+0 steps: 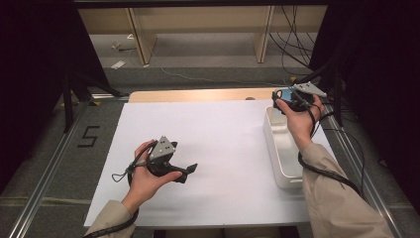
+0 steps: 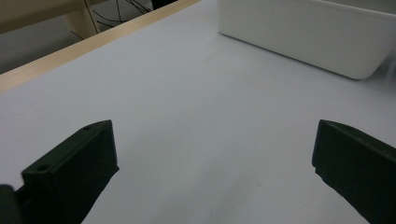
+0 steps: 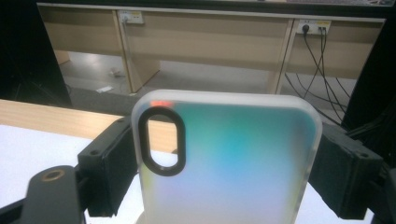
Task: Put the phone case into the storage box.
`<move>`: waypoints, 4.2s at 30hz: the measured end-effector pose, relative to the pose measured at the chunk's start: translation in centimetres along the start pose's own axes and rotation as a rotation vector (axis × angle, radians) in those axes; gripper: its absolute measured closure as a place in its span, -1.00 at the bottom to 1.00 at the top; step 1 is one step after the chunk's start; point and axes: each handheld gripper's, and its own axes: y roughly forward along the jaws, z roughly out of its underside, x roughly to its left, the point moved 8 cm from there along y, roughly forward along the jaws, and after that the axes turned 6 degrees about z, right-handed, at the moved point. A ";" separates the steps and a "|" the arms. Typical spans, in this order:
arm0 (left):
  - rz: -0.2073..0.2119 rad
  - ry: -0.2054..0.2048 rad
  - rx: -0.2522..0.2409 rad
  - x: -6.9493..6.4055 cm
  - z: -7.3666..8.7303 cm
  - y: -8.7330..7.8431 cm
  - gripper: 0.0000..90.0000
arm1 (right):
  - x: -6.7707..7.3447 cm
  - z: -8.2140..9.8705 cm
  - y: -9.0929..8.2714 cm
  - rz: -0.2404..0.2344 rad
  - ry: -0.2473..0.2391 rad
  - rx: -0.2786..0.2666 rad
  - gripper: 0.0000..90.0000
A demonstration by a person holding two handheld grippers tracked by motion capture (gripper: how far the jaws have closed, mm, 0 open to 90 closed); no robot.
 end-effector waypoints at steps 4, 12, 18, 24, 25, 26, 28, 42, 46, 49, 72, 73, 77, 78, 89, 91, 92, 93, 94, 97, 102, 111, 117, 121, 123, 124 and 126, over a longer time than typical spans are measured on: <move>0.001 -0.001 0.000 0.0 0.0 0.0 -1.00 | 0.0 0.1 0.1 0.000 -0.001 0.006 -0.60; 0.002 -0.002 0.000 0.0 0.0 0.0 -1.00 | 0.1 0.5 0.4 0.001 -0.007 0.018 -0.60; 0.003 -0.003 0.000 0.0 0.0 0.0 -1.00 | 0.1 0.6 0.5 0.001 -0.009 0.025 -0.60; 0.003 -0.002 0.000 0.0 0.0 0.0 -1.00 | 0.2 0.7 0.6 0.001 -0.015 0.029 -0.60; 0.003 -0.002 0.000 0.0 0.0 0.0 -1.00 | 0.2 0.8 0.6 0.000 -0.014 0.030 -0.60; 0.003 -0.002 0.000 0.0 0.0 0.0 -1.00 | 0.2 0.8 0.6 0.000 -0.015 0.031 -0.60; 0.003 -0.002 0.000 0.0 0.0 0.0 -1.00 | 0.2 0.8 0.6 0.000 -0.016 0.033 -0.60; 0.004 -0.002 0.000 0.0 0.0 0.0 -1.00 | 0.3 1.3 0.9 -0.001 -0.024 0.051 -0.60; 0.004 -0.002 0.000 0.0 0.0 0.0 -1.00 | 0.4 1.5 0.9 0.000 -0.027 0.056 -0.60; 0.004 -0.002 0.000 0.0 0.0 0.0 -1.00 | 0.4 1.6 1.0 -0.001 -0.028 0.064 -0.60; 0.004 -0.001 0.000 0.0 0.0 0.0 -1.00 | 0.6 2.7 1.3 -0.006 -0.031 0.116 -0.60; 0.004 -0.001 0.000 0.0 0.0 0.0 -1.00 | 0.6 2.7 1.4 -0.005 -0.031 0.117 -0.60; 0.005 -0.001 0.000 0.0 0.0 0.0 -1.00 | 0.5 2.8 1.4 -0.007 -0.033 0.126 -0.60; 0.004 0.000 0.000 0.0 0.0 0.0 -1.00 | 0.5 2.9 1.4 -0.007 -0.033 0.128 -0.60; 0.003 0.000 0.000 0.0 0.0 0.0 -1.00 | 0.6 3.3 1.5 -0.009 -0.030 0.148 -0.60; 0.003 0.000 0.000 0.0 0.0 0.0 -1.00 | 0.6 3.3 1.5 -0.009 -0.029 0.154 -0.60; 0.003 0.000 0.000 0.0 0.0 0.0 -1.00 | 0.6 3.4 1.6 -0.009 -0.028 0.154 -0.60; 0.003 0.000 0.000 0.0 0.0 0.0 -1.00 | 0.6 3.4 1.6 -0.009 -0.027 0.156 -0.60; 0.003 0.000 0.000 0.0 0.0 0.0 -1.00 | 0.5 3.4 1.6 -0.010 -0.027 0.158 -0.60; 0.003 0.000 -0.001 0.0 0.0 0.0 -1.00 | 0.5 3.5 1.6 -0.011 -0.026 0.163 -0.60; 0.003 0.000 0.000 0.0 0.0 0.0 -1.00 | 0.5 3.6 1.6 -0.011 -0.028 0.168 -0.60; 0.003 0.001 -0.001 0.0 0.0 0.0 -1.00 | 0.5 3.6 1.6 -0.013 -0.026 0.165 -0.61; 0.003 -0.001 -0.001 0.0 0.0 0.0 -1.00 | 0.5 3.6 1.7 -0.013 -0.025 0.164 -0.61; 0.004 0.000 -0.001 0.0 0.0 0.0 -1.00 | 0.6 3.6 1.8 -0.014 -0.033 0.165 -0.66; 0.004 -0.001 -0.001 0.0 0.0 0.0 -1.00 | 0.6 3.7 1.8 -0.015 -0.028 0.163 -0.69; 0.004 -0.001 -0.001 0.0 0.0 0.0 -1.00 | 0.6 3.7 1.8 -0.017 -0.030 0.162 -0.72; 0.004 -0.001 -0.001 0.0 0.0 0.0 -1.00 | 0.6 3.6 1.9 -0.015 -0.026 0.159 -0.77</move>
